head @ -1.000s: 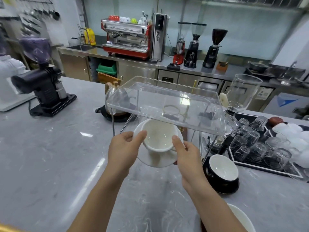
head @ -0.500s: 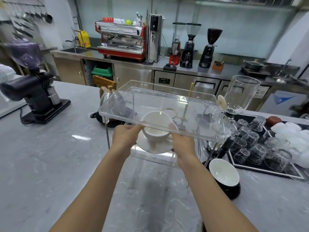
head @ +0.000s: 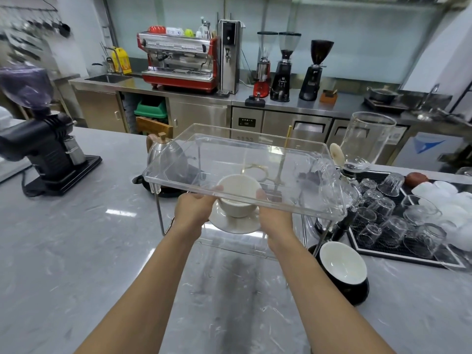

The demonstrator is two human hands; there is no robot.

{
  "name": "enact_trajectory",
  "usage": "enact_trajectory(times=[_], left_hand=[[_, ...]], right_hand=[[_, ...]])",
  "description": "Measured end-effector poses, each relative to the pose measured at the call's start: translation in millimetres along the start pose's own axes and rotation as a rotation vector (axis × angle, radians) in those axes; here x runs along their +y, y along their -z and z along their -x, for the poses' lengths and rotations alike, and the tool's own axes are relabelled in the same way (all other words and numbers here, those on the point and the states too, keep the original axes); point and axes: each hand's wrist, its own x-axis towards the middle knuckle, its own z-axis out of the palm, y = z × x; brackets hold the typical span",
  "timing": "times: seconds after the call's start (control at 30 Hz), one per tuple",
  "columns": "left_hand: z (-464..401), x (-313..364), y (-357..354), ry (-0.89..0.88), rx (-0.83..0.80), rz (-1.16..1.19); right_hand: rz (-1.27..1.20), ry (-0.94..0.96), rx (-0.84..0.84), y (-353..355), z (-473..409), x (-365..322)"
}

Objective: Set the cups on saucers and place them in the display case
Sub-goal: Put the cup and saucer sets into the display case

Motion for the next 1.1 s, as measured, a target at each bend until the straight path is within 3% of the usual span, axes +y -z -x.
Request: enact_trajectory(times=[0.33,0.5,0.77,0.87,0.97,1.1], left_hand=[[2,-2,3,-0.013,0.016,-0.12],[24,11,-1,-0.164,0.078,-0.358],[77,5,7,-0.482,0.143,-0.542],[89,-13,15,-0.495,0.123,-0.649],[103,-27,22,-0.492,0.097,-0.738],[137,-34,23,-0.543,0.118,-0.658]], right_hand=[[-0.048,-0.016,0.01,-3,-8,8],[-0.013,0.017,0.075,-4,-4,5],[0.421,0.441,0.044,7,43,12],[0.567,0.607,0.014,16,67,16],[0.664,0.604,-0.126,25,89,20],[0.657,0.61,-0.216,38,112,31]])
